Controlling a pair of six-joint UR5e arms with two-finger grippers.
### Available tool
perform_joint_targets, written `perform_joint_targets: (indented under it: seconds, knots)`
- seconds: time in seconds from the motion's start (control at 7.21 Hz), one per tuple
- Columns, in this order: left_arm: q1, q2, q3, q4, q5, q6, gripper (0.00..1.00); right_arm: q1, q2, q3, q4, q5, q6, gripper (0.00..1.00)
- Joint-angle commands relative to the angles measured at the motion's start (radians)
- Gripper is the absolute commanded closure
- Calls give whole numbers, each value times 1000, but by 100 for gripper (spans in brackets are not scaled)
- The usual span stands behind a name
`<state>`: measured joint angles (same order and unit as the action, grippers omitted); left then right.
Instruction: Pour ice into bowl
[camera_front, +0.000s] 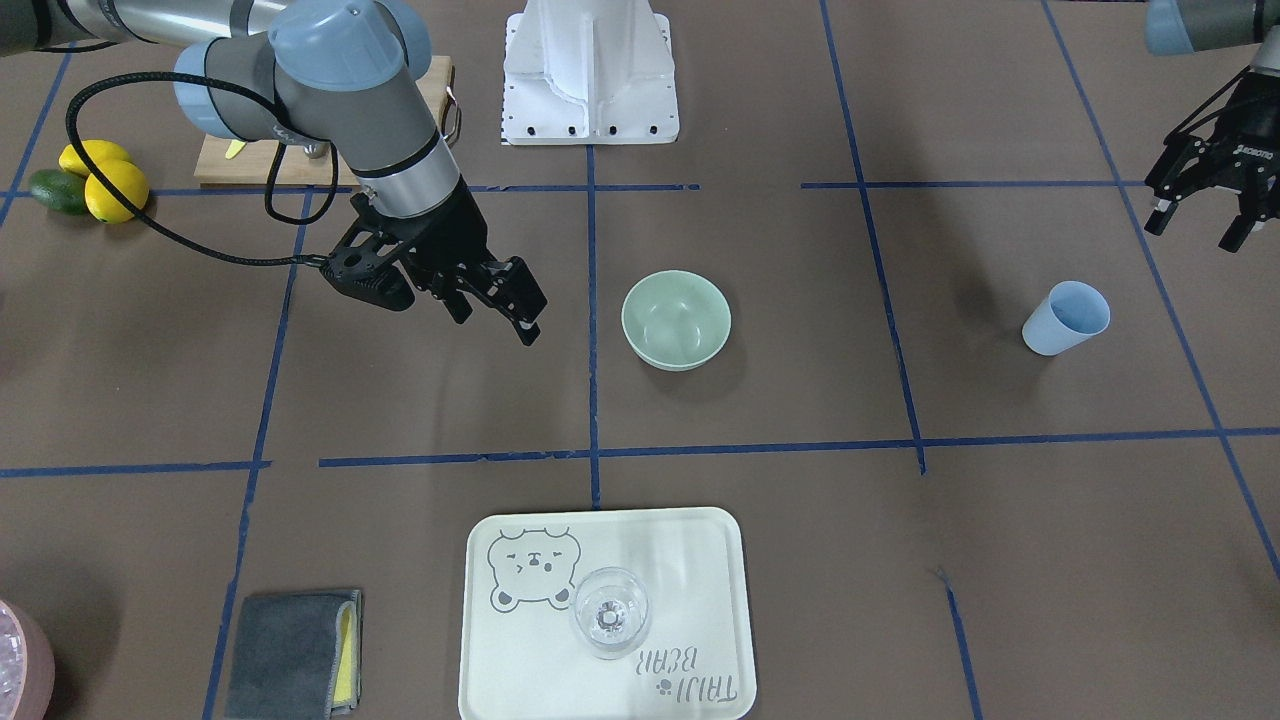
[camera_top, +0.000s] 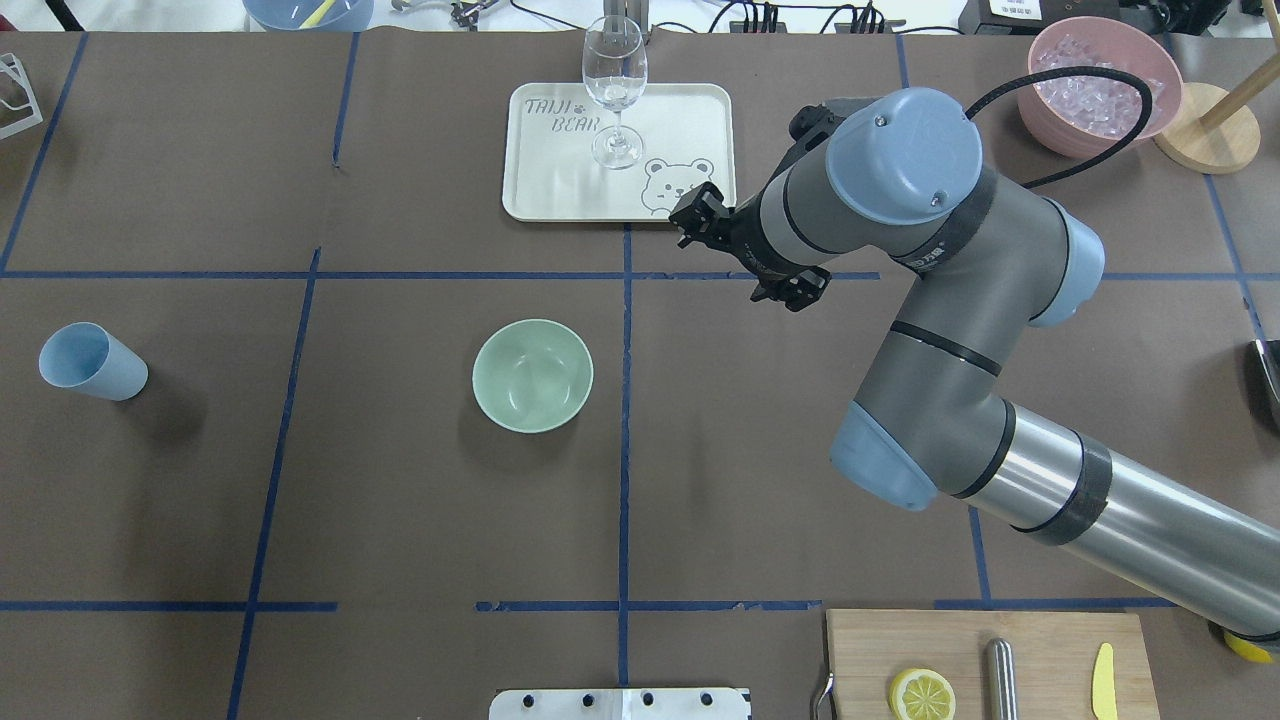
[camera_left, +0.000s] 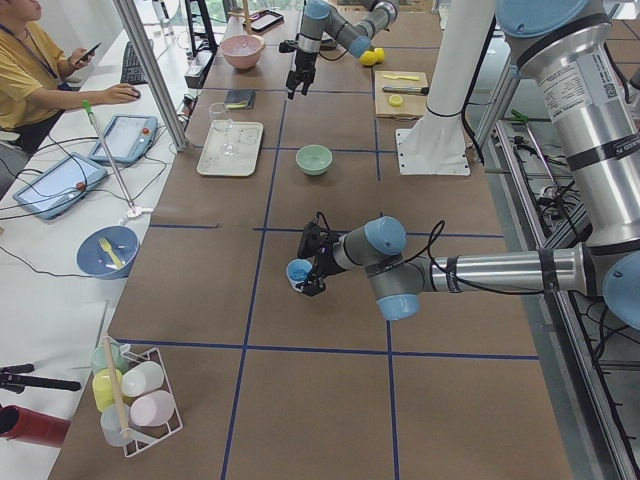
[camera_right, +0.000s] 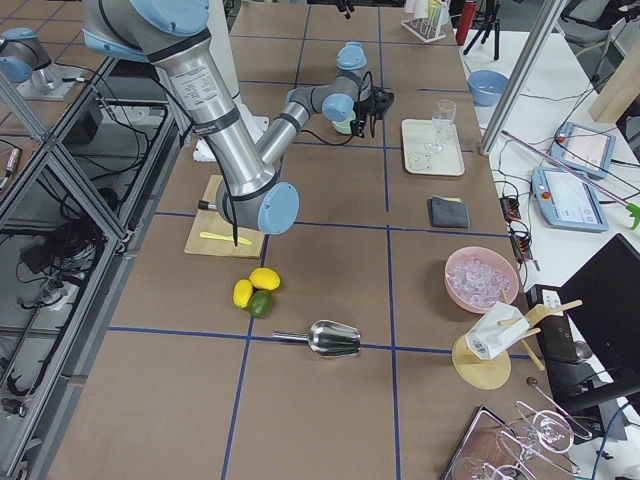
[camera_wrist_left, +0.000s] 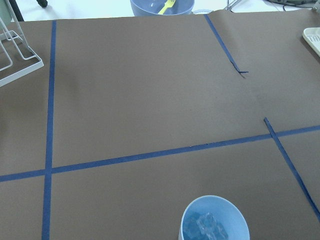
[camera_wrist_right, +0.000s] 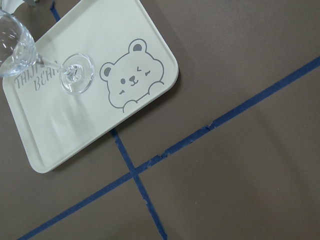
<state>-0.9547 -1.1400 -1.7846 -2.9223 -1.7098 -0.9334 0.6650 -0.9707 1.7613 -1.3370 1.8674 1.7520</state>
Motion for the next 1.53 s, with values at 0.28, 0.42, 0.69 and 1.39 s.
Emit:
perform_joint_targets:
  seconds: [0.28,0.42,0.69,1.39]
  knots:
    - [592,59,4,-80,839,-369,0,13,-2,9,4,-4,0,0]
    - [647,59,7,-7,937,-381,0,19,-5,14,2,-4,-11,0]
    - [743,42,55,113,1070,-541,0,18,-13,15,4,-1,-29,0]
    - [800,-130,294,114,1220,-565,0,24,-13,26,4,-1,-40,0]
